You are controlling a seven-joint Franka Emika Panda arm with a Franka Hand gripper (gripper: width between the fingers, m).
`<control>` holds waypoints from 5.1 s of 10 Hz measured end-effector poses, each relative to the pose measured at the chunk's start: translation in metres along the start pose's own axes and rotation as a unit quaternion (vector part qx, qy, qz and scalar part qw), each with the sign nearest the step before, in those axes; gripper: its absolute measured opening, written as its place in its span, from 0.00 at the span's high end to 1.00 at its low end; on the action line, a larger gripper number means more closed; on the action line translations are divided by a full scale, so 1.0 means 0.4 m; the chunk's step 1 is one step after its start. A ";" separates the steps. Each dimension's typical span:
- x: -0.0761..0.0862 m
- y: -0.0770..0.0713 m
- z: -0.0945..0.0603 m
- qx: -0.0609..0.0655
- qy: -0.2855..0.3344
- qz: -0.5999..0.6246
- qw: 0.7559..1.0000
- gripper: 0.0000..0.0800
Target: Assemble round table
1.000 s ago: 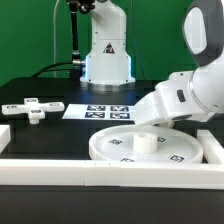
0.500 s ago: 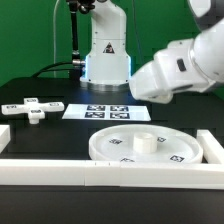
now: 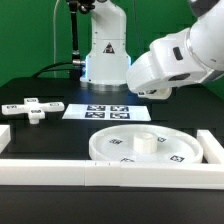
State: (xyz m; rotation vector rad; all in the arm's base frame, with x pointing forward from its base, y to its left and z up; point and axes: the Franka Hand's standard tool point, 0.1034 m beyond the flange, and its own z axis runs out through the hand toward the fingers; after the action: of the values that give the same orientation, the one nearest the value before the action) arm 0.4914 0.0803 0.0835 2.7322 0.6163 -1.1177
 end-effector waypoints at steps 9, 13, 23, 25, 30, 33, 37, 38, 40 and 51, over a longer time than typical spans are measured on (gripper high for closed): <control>0.004 0.056 -0.107 0.034 0.267 0.052 0.962 0.48; -0.010 0.082 -0.162 0.061 0.402 0.103 0.908 0.48; 0.010 0.133 -0.176 0.002 0.519 0.101 0.849 0.48; 0.019 0.136 -0.162 0.003 0.515 0.100 0.851 0.48; 0.038 0.134 -0.139 0.005 0.508 0.099 0.855 0.48; 0.056 0.141 -0.152 0.006 0.509 0.099 0.855 0.48; 0.058 0.155 -0.154 0.002 0.516 0.102 0.850 0.48; 0.051 0.153 -0.148 0.003 0.515 0.102 0.851 0.48; 0.042 0.148 -0.135 0.003 0.512 0.102 0.853 0.48; 0.064 0.146 -0.102 -0.005 0.526 0.104 0.844 0.48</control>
Offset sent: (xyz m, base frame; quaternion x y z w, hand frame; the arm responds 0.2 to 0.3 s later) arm 0.0165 -0.0056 0.0391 0.0268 0.1774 -0.0047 0.9838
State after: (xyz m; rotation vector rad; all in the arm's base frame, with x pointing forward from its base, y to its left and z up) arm 0.5582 0.0463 0.0927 3.0966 0.3568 0.5411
